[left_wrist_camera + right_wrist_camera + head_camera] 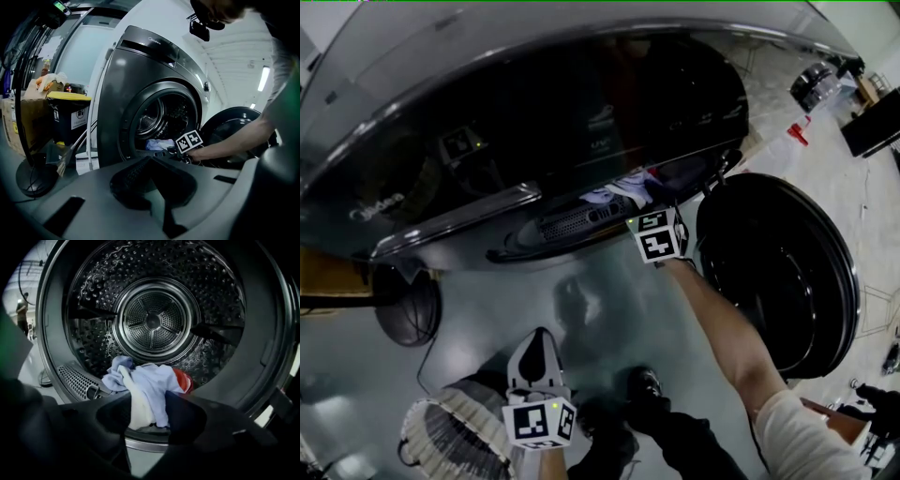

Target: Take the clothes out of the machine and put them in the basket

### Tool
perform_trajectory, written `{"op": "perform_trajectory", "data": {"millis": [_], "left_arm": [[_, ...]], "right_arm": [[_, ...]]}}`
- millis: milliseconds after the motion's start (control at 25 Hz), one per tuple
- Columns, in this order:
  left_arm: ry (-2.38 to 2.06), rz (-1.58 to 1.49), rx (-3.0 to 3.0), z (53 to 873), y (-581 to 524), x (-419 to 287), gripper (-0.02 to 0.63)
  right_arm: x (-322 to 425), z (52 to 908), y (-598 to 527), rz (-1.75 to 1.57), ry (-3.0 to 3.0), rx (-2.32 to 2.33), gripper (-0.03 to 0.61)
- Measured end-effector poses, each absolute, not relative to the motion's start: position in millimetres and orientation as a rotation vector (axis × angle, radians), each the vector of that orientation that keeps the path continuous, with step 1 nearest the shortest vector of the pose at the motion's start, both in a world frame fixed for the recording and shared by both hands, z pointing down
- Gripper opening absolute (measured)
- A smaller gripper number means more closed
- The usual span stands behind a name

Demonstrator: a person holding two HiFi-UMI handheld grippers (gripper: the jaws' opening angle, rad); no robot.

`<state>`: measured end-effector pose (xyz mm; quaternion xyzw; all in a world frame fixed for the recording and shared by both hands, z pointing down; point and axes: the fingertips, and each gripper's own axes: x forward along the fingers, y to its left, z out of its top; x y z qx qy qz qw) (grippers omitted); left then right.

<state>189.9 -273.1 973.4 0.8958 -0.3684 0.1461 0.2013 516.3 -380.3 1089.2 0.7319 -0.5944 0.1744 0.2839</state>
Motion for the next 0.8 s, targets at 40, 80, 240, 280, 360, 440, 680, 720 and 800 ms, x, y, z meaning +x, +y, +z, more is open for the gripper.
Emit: {"op": "perform_trajectory", "data": {"millis": [40, 80, 240, 280, 360, 440, 680, 720, 800], "left_arm": [[-1.028, 0.408, 2.504, 974, -273, 190, 0.018], [-1.026, 0.407, 2.506, 974, -272, 191, 0.018], [-1.012, 0.406, 2.52, 971, -272, 196, 0.018], [-1.006, 0.406, 2.525, 969, -271, 197, 0.018], [-0.999, 0.409, 2.534, 963, -269, 197, 0.018], [-0.997, 0.413, 2.543, 955, -268, 195, 0.018], [-0.982, 0.43, 2.559, 909, -262, 189, 0.018], [-0.979, 0.43, 2.564, 899, -261, 188, 0.018], [-0.978, 0.426, 2.572, 879, -260, 186, 0.018]], "right_arm": [[516, 1090, -379, 0.471, -1.592, 1.956, 0.206], [515, 1091, -379, 0.48, -1.598, 1.948, 0.195], [513, 1087, -379, 0.53, -1.605, 1.932, 0.125], [512, 1084, -377, 0.535, -1.604, 1.931, 0.116], [507, 1075, -374, 0.53, -1.62, 1.937, 0.107], [500, 1060, -370, 0.52, -1.647, 1.958, 0.104], [475, 999, -354, 0.494, -1.713, 2.017, 0.103], [470, 988, -350, 0.489, -1.722, 2.021, 0.103], [460, 967, -339, 0.488, -1.737, 2.032, 0.103]]}}
